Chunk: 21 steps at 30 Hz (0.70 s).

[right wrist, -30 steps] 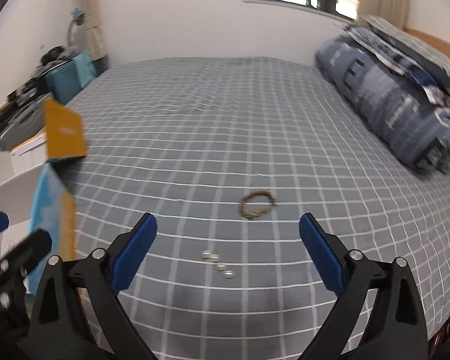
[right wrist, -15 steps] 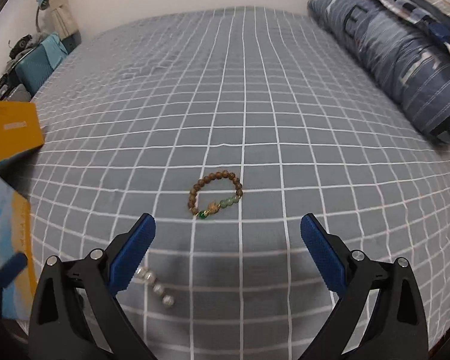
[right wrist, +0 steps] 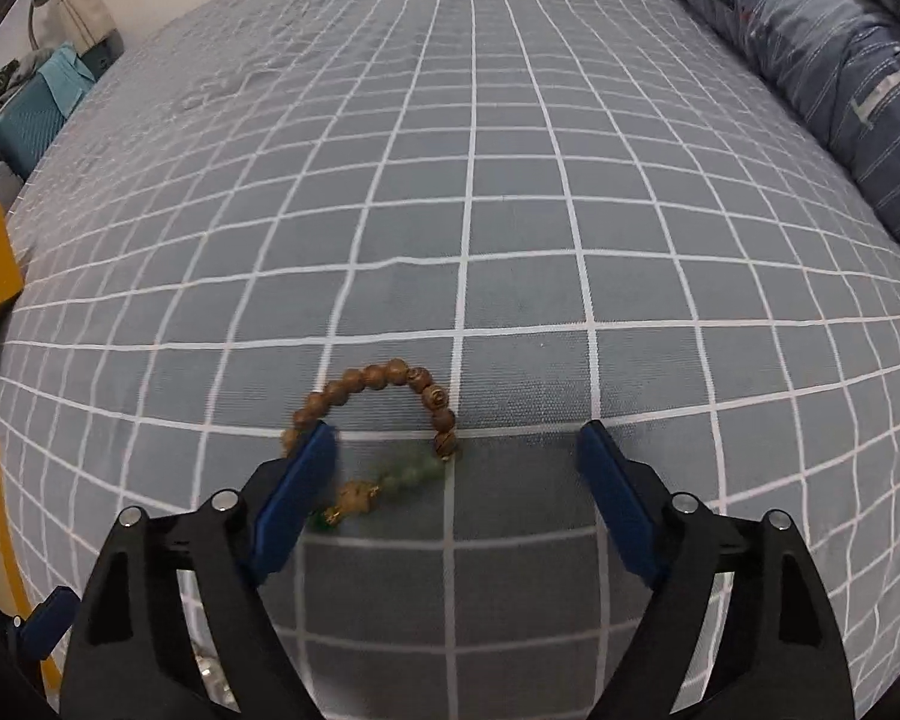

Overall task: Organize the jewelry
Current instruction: 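Grasp the wooden bead bracelet with the right tool while the left tool grasps the pearl string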

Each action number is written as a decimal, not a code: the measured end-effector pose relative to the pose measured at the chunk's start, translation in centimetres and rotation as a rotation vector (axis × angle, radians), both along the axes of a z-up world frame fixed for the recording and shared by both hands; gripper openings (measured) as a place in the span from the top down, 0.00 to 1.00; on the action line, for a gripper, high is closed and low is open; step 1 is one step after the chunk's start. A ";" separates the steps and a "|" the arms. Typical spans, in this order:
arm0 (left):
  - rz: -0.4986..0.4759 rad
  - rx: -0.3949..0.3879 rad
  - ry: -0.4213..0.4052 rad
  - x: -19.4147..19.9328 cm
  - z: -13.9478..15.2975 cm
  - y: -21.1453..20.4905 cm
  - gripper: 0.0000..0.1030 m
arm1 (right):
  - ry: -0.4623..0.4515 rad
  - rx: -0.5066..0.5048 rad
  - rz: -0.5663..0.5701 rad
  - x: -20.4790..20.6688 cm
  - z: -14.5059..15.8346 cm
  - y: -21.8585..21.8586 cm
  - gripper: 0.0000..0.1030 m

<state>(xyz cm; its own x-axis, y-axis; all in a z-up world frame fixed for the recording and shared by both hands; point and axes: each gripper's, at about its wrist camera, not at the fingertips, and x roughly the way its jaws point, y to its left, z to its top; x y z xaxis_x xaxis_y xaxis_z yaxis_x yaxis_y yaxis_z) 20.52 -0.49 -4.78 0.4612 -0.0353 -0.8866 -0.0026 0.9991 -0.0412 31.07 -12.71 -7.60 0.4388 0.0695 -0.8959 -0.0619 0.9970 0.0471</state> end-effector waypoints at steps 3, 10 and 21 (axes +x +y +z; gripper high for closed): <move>-0.011 -0.013 0.011 0.5 -0.5 -0.5 0.06 | -0.002 -0.012 0.011 0.2 -0.3 0.0 0.23; -0.011 0.006 0.027 0.9 -1.5 -1.2 0.06 | -0.005 -0.018 0.009 0.0 -0.2 -0.1 0.35; -0.010 0.055 0.032 -0.3 -1.1 -1.6 0.44 | -0.015 -0.059 0.021 -0.4 0.2 0.0 0.74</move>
